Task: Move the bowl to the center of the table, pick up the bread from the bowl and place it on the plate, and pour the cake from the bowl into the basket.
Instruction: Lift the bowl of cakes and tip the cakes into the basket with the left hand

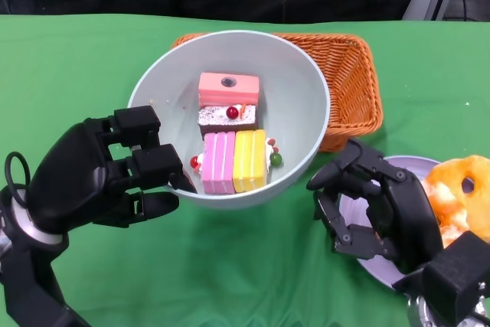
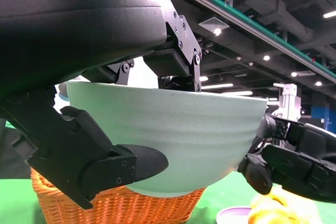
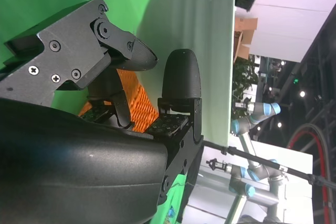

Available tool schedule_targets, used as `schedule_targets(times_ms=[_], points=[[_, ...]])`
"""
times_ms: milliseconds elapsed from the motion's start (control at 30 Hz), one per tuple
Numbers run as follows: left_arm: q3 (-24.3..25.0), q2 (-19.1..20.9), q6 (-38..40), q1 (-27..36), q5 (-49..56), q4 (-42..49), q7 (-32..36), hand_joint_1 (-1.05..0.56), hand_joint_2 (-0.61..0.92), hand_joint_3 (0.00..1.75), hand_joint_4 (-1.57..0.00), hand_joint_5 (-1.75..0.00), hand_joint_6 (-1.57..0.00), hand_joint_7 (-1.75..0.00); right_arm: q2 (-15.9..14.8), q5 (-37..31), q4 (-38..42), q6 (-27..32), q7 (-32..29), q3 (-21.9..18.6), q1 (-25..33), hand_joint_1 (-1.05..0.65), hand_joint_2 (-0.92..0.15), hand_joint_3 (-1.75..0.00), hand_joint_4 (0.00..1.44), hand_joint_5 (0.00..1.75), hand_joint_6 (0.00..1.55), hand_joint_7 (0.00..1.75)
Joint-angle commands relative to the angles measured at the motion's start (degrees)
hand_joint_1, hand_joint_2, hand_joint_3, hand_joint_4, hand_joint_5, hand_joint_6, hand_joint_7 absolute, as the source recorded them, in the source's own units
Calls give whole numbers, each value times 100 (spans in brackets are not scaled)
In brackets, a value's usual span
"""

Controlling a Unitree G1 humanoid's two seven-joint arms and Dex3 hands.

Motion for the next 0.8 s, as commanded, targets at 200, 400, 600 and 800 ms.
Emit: schedule_targets(times_ms=[200, 400, 600, 800], points=[[107, 23, -36, -310, -149, 166, -24, -6, 53, 105, -70, -175, -83, -117, 15, 157, 31, -78, 215, 98, 132, -14, -57, -97, 68, 170, 57, 145], [52, -56, 6, -495, -103, 315, -17, -6, 53, 101, -68, -175, -80, -123, 0, 160, -26, -36, 293, 209, 223, -14, -59, -94, 70, 167, 57, 146], [20, -200, 27, -655, -103, 425, -9, -6, 54, 99, -65, -175, -77, -126, -11, 29, 32, -78, 335, 329, 262, -19, -59, -91, 71, 165, 60, 144], [41, -392, 18, -796, -209, 539, -237, -8, 52, 107, -66, -175, -74, -133, 52, 115, 48, -42, 441, 465, 330, -19, -60, -90, 71, 164, 61, 143]])
